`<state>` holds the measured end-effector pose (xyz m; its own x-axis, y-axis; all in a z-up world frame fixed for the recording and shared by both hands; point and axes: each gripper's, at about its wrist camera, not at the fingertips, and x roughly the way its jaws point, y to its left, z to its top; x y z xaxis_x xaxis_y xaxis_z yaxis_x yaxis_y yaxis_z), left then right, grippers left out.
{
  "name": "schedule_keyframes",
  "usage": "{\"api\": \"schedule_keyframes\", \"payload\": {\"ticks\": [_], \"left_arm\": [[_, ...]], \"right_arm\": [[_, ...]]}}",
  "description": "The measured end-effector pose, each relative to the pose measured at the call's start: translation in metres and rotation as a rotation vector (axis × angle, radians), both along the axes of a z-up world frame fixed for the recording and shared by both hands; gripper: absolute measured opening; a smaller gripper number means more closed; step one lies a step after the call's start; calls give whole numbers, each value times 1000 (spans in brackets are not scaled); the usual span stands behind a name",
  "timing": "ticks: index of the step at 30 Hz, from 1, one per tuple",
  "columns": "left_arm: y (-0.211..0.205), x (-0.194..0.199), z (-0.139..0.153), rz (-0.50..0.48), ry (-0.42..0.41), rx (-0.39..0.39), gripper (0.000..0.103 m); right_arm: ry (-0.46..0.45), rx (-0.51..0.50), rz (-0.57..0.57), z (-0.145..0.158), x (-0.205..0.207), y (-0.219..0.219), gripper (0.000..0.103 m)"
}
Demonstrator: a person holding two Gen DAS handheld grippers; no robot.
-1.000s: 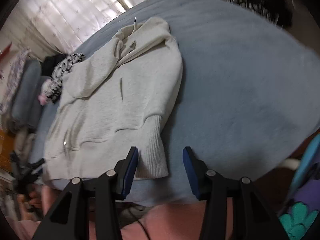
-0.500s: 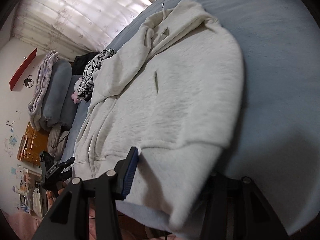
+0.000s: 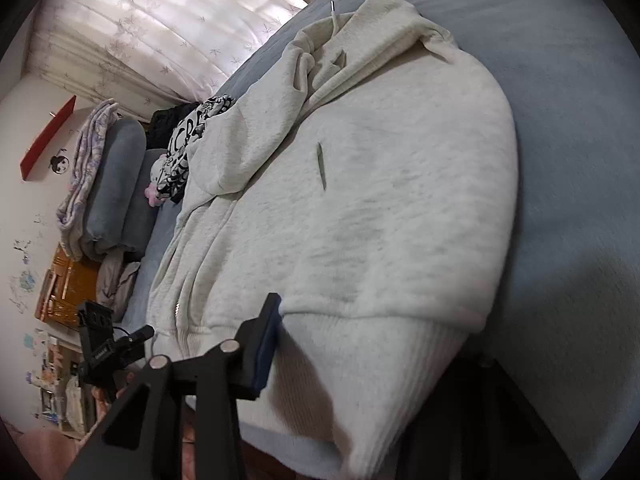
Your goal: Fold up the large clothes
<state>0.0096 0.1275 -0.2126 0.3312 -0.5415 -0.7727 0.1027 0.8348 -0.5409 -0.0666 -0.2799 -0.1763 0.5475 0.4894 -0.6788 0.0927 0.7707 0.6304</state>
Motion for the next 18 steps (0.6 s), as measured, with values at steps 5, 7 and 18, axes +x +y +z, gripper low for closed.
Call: {"api": "schedule_keyframes", "payload": {"ticks": [5, 7, 18], "left_arm": [[-25, 21, 2, 3, 8, -146, 23], [-31, 20, 7, 45, -20, -165, 22], [12, -24, 65, 198, -54, -226, 15]], "right_arm": [[-36, -57, -2, 15, 3, 13, 20], [-61, -71, -21, 26, -1, 15, 18], [-176, -72, -31, 82, -41, 24, 14]]}}
